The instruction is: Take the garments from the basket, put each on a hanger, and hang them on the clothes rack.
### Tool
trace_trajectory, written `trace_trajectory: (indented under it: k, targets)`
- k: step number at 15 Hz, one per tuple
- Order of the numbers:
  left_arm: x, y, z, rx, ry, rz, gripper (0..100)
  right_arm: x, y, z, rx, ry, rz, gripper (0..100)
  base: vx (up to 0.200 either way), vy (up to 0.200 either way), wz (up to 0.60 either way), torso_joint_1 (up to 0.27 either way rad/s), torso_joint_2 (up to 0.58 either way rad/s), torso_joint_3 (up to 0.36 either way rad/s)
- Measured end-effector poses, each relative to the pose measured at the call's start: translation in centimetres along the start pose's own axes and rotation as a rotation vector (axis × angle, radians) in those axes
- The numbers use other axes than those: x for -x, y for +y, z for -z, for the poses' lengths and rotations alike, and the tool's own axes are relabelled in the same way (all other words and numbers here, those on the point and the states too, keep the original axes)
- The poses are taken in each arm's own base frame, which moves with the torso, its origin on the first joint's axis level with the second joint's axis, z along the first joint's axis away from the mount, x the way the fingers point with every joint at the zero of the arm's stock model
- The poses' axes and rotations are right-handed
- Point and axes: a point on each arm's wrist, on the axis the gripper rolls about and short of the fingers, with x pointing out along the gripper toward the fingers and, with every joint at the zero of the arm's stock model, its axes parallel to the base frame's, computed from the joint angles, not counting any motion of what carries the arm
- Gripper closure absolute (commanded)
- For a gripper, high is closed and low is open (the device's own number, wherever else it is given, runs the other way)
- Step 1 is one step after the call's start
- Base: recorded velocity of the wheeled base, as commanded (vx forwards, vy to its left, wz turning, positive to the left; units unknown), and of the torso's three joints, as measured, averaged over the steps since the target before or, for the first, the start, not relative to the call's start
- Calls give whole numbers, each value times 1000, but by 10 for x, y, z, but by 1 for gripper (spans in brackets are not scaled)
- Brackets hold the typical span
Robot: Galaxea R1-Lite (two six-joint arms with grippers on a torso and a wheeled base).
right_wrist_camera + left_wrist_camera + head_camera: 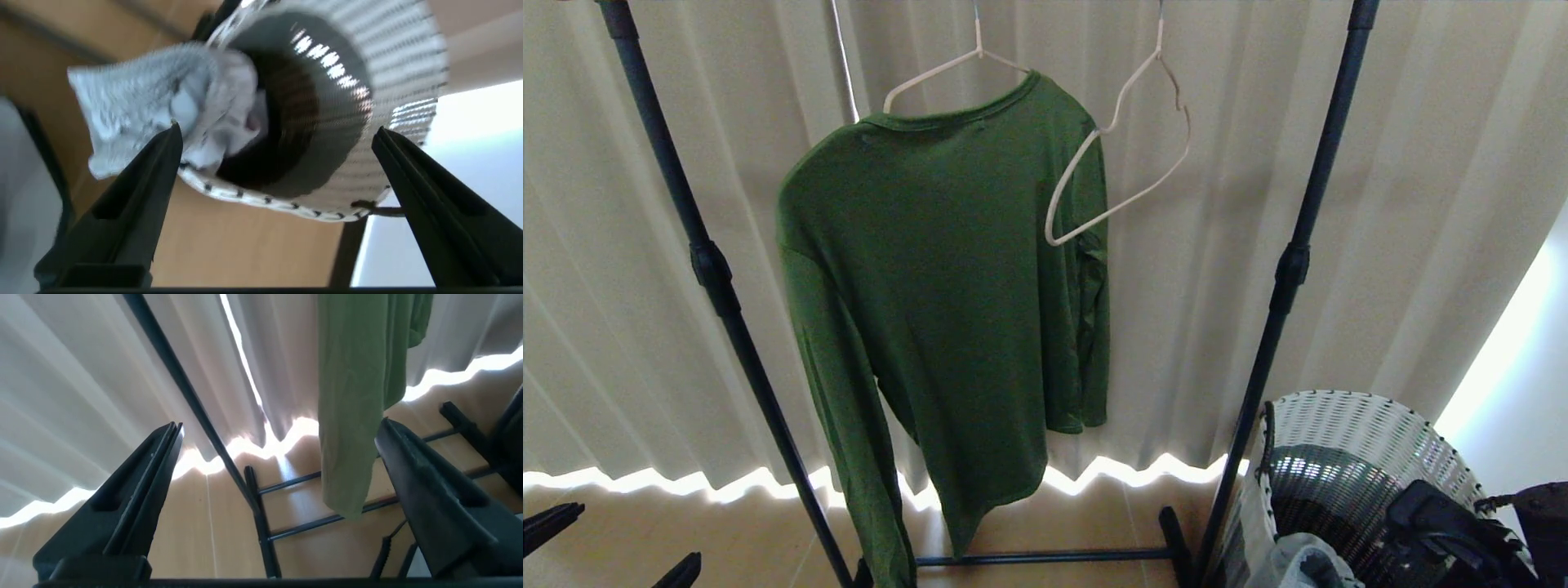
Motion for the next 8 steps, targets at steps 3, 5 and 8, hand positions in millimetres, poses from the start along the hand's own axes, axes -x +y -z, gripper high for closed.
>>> trace_trajectory:
  k: [3,5,8]
  targets:
    - [0,0,0,-2,0,6,0,-26,5,-11,43,99,-35,0,0,0,0,0,0,0]
    - [0,0,0,-2,1,8,0,-47,8,-22,59,151,-47,0,0,0,0,0,0,0]
    - [-1,-1,1,-3,4,10,0,-73,5,-29,48,219,-41,0,0,0,0,0,0,0]
